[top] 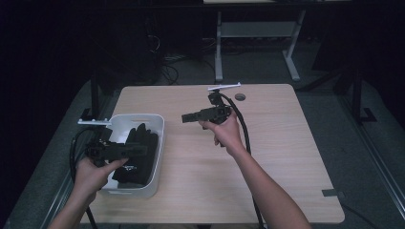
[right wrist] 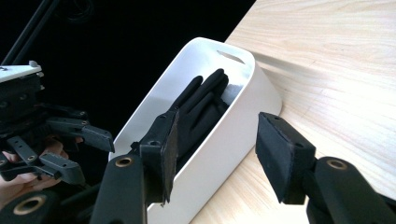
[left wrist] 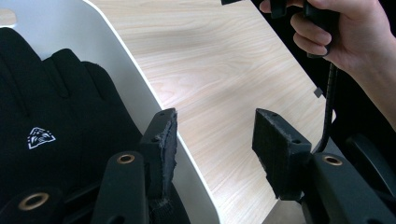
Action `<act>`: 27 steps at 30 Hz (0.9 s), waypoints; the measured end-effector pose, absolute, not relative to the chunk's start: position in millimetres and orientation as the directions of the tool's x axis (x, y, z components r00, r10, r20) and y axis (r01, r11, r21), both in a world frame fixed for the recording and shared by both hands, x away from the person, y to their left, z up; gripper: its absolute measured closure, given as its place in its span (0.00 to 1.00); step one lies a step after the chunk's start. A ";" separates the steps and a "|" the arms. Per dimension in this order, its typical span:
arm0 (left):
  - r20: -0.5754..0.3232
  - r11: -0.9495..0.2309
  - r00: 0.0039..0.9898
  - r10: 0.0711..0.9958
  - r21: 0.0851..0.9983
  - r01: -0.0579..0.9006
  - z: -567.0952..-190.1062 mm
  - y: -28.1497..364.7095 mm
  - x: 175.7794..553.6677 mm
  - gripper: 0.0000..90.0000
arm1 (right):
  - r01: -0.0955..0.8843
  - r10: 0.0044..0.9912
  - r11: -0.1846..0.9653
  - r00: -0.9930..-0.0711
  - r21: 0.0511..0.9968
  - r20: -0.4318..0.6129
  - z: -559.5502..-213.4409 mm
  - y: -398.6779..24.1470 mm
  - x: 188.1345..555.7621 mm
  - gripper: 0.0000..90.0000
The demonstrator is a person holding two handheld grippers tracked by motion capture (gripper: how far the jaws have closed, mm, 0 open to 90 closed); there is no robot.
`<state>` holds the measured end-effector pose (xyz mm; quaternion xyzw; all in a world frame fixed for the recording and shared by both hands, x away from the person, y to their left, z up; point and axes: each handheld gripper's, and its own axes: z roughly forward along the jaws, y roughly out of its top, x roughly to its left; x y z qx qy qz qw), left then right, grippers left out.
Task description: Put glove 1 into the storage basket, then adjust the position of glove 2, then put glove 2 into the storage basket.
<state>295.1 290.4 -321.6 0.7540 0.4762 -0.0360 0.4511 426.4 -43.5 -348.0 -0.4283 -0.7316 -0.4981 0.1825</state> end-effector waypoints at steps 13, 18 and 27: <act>-0.473 -0.165 0.569 0.673 0.653 0.739 -320.6 280.1 297.1 0.56 | 0.814 0.452 0.119 -0.554 0.568 0.699 -353.7 -57.8 422.3 0.52; -0.479 -0.170 0.573 0.664 0.650 0.741 -321.9 273.7 297.9 0.56 | 0.819 0.450 0.112 -0.546 0.562 0.706 -357.4 -63.7 420.3 0.52; -0.474 -0.183 0.595 0.649 0.662 0.727 -321.5 260.0 299.0 0.55 | 0.817 0.445 0.103 -0.548 0.567 0.708 -357.9 -73.0 415.0 0.51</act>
